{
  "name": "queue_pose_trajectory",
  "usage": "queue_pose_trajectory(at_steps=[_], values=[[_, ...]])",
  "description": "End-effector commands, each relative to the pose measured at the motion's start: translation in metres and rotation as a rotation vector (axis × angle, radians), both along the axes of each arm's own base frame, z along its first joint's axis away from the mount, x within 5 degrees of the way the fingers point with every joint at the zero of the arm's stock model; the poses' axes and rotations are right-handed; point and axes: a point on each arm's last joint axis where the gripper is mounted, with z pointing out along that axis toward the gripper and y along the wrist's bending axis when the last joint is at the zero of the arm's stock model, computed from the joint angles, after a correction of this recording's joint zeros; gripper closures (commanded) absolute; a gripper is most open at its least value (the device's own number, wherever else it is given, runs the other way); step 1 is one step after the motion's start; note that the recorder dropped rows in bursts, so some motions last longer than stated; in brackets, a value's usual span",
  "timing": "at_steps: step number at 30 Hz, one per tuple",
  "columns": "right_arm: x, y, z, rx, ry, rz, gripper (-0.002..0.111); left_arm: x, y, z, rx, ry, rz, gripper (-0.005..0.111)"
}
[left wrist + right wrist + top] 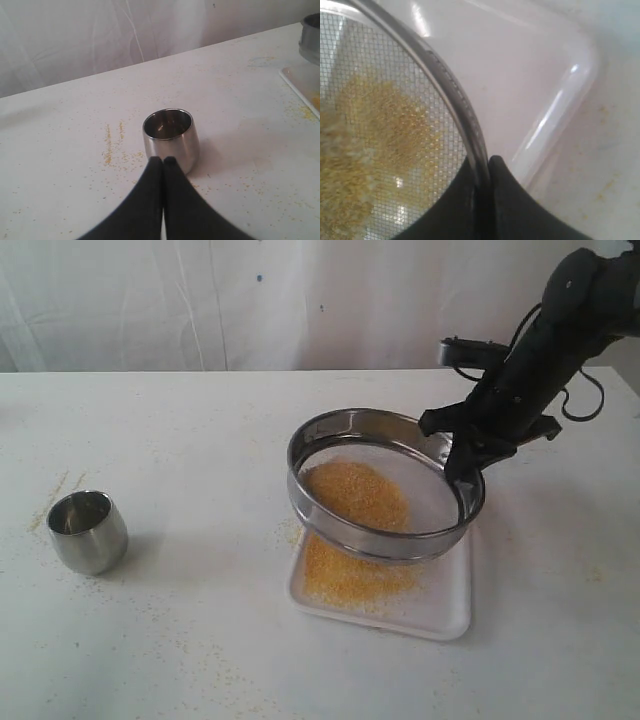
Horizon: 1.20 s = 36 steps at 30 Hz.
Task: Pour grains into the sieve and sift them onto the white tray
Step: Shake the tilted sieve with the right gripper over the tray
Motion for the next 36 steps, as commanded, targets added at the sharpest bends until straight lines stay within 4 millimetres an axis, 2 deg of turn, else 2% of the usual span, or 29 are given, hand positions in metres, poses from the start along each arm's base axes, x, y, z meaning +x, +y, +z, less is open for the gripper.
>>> queue_pose_trajectory(at_steps=[1,3,5,8,11,14,17,19,21,23,25,27,28,30,31,32,33,34,36], values=[[-0.002,0.001,0.005,0.024,-0.033,-0.010,0.108,0.000,0.000,-0.001,-0.010,-0.004,0.002,0.107],[0.006,-0.009,0.004,-0.034,-0.095,-0.084,0.108,0.000,0.000,-0.001,-0.010,-0.004,0.002,0.107],[0.004,-0.012,0.003,-0.050,-0.059,-0.124,0.108,0.000,0.000,-0.001,-0.010,-0.004,0.002,0.107],[-0.008,-0.003,0.003,-0.006,0.033,-0.008,0.108,0.000,0.000,-0.001,-0.010,-0.004,0.002,0.107],[-0.004,-0.005,0.003,-0.033,-0.029,0.031,0.108,0.000,0.000,-0.001,-0.010,-0.004,0.002,0.107],[0.003,-0.013,0.003,-0.088,-0.060,-0.094,0.108,0.000,0.000,-0.001,-0.010,-0.004,0.002,0.107],[-0.010,0.003,0.000,-0.034,0.048,0.034,0.108,0.000,0.000,-0.001,-0.010,-0.004,0.002,0.107],[-0.011,0.006,-0.001,-0.035,0.024,0.105,0.108,0.000,0.000,-0.001,-0.010,-0.004,0.002,0.107],[-0.002,-0.003,-0.001,-0.120,-0.064,0.046,0.108,0.000,0.000,-0.001,-0.010,-0.004,0.002,0.107],[0.002,-0.007,-0.001,-0.138,-0.072,-0.053,0.108,0.000,0.000,-0.001,-0.010,-0.004,0.002,0.107],[-0.008,-0.001,-0.004,-0.093,0.025,-0.027,0.108,0.000,0.000,-0.001,-0.010,-0.004,0.002,0.107],[-0.017,0.007,-0.008,-0.041,0.071,0.071,0.108,0.000,0.000,-0.001,-0.010,-0.004,0.002,0.107],[-0.013,0.005,-0.008,-0.077,0.017,0.088,0.108,0.000,0.000,-0.001,-0.010,-0.004,0.002,0.107],[0.002,-0.007,-0.008,-0.193,-0.116,-0.001,0.108,0.000,0.000,-0.001,-0.010,-0.004,0.002,0.107],[0.001,-0.009,-0.008,-0.204,-0.099,-0.038,0.108,0.000,0.000,-0.001,-0.010,-0.004,0.002,0.107],[-0.007,-0.005,-0.010,-0.159,-0.008,-0.048,0.108,0.000,0.000,-0.001,-0.010,-0.004,0.002,0.107],[-0.012,0.000,-0.012,-0.108,0.031,-0.010,0.108,0.000,0.000,-0.001,-0.010,-0.004,0.002,0.107],[-0.013,0.004,-0.013,-0.066,0.013,0.050,0.108,0.000,0.000,-0.001,-0.010,-0.004,0.002,0.107],[-0.001,-0.005,-0.013,-0.134,-0.093,-0.029,0.108,0.000,0.000,-0.001,-0.010,-0.004,0.002,0.107]])
